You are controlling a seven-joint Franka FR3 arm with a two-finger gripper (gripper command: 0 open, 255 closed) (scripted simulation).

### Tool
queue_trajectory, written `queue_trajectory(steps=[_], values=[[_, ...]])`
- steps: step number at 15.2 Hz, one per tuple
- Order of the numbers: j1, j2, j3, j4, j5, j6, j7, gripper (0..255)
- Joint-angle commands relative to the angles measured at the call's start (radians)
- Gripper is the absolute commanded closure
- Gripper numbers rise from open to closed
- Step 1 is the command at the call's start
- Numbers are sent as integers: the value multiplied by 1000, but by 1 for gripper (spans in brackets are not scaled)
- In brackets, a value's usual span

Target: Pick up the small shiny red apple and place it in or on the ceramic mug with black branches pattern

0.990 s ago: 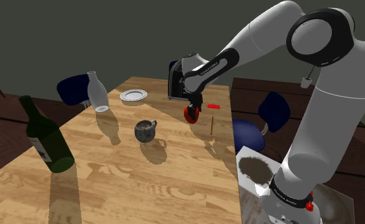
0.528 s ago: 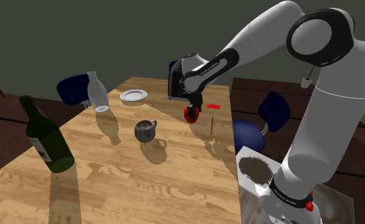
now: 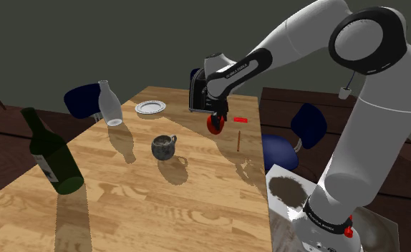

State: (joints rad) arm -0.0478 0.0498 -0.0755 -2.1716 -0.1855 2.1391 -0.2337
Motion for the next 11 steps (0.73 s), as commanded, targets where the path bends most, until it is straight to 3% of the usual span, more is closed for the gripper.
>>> queue_trajectory(steps=[1, 11], values=[[0, -17, 0, 7, 1, -24, -5, 255], [2, -73, 2, 81, 9, -153, -24, 255]])
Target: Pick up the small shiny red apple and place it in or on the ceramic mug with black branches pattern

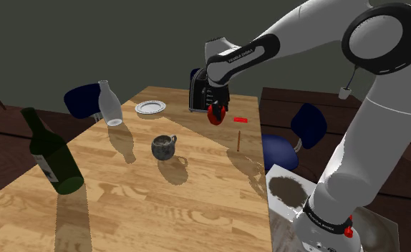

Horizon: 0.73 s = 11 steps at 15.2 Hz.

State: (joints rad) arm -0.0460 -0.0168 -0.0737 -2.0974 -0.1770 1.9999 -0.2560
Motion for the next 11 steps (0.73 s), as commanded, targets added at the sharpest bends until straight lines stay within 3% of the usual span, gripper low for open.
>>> queue_trajectory(steps=[1, 11], values=[[1, -11, 1, 15, 1, -27, -4, 255], [3, -45, 3, 113, 7, -157, -22, 255]])
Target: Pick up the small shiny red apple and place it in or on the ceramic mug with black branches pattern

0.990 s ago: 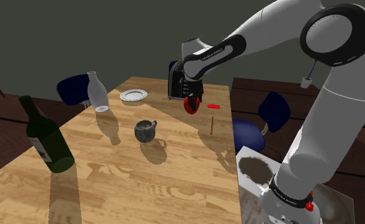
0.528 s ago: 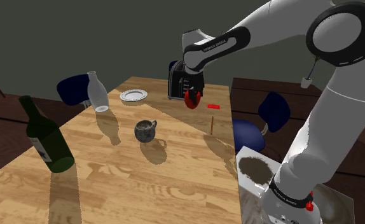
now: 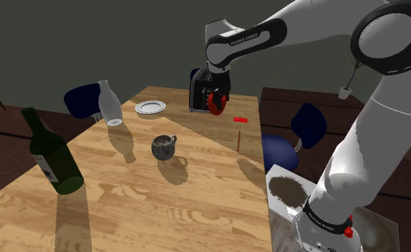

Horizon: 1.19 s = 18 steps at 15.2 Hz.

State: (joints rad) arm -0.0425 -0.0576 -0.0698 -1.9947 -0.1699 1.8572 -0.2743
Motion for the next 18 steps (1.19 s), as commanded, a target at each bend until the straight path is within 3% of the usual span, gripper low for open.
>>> queue_trajectory(steps=[1, 5, 18], values=[[0, -6, 0, 21, 1, -27, -5, 255], [0, -12, 0, 61, 2, -73, -11, 255], [146, 178, 144, 327, 30, -189, 257, 255]])
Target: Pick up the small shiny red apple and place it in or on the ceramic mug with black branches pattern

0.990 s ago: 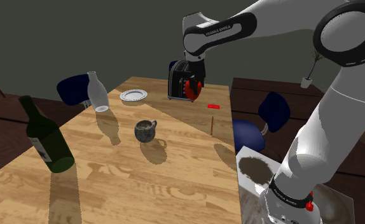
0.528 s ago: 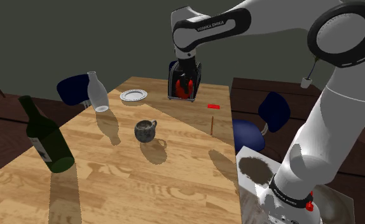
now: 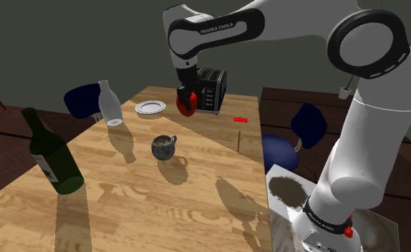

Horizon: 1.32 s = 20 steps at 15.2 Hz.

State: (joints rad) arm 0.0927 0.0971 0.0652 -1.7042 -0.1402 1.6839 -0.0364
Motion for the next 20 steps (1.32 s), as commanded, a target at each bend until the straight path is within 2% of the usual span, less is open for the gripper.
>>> queue_trajectory(steps=[1, 8, 20], values=[[23, 44, 18, 67, 0, -28, 39, 255], [109, 216, 68, 317, -12, -124, 160, 255], [104, 215, 66, 155, -14, 36, 177, 255]])
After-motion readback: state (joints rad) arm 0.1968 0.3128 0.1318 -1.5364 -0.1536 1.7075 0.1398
